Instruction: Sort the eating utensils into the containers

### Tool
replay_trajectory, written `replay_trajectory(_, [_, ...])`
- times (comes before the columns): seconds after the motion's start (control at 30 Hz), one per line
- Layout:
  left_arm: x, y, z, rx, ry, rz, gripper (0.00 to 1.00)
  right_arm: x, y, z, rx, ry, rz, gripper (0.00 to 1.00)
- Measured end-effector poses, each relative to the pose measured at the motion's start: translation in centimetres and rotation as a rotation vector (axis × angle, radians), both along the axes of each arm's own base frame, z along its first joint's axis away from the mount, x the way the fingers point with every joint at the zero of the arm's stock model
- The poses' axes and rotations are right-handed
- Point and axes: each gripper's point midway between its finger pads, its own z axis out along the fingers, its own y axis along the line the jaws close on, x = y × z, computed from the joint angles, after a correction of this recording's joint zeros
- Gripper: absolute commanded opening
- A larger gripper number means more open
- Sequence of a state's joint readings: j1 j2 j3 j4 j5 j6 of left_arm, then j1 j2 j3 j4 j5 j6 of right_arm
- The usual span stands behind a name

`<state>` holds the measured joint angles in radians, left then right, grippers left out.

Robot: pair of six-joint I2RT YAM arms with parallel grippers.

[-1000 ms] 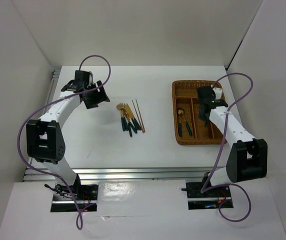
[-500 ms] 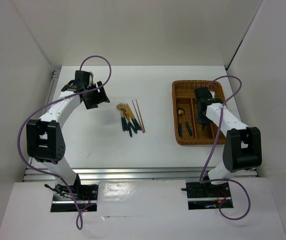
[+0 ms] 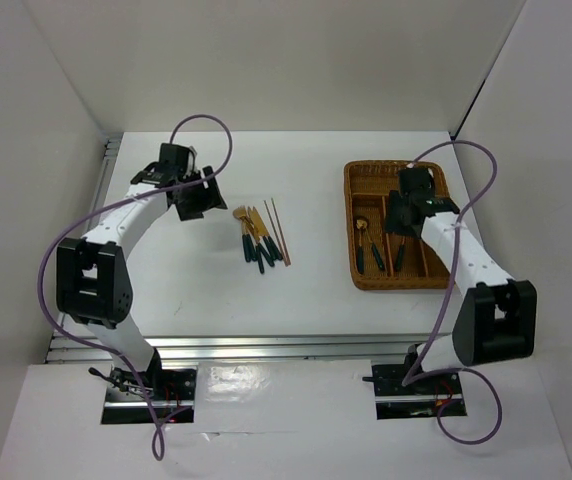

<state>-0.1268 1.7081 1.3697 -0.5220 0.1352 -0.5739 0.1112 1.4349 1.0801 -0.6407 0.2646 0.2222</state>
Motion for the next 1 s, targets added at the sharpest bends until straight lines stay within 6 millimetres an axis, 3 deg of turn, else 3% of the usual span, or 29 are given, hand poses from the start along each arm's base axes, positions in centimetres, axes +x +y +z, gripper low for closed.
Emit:
replay_trajectory(0.13, [-0.9, -3.8, -0.1, 0.013, -0.005, -0.079, 0.78, 1.6, 1.9, 4.4, 0.098, -0.187, 0.065, 0.59])
replay_trajectory(0.27, [-1.8, -6.6, -1.6, 0.038, 0.018, -0.118, 0.76, 2.1, 3.7, 6.7, 0.187, -0.312, 0.119, 0.59])
replay_trajectory(0.53, [-3.7, -7.1, -7.6, 0.137, 0.147, -0.074, 0.66, 0.6, 5.8, 4.1, 0.300, -0.288, 0.165, 0.59])
replay_trajectory(0.63, [-3.9, -7.2, -9.1, 0.169, 0.178, -0.058, 0.62, 0.6, 6.2, 4.1, 0.319, -0.288, 0.175, 0.59])
replay_trajectory(1.0, [-2.0, -6.8, -9.8, 0.229, 0.182, -0.009, 0.58, 1.3, 6.8, 3.6, 0.345, -0.287, 0.191, 0.60])
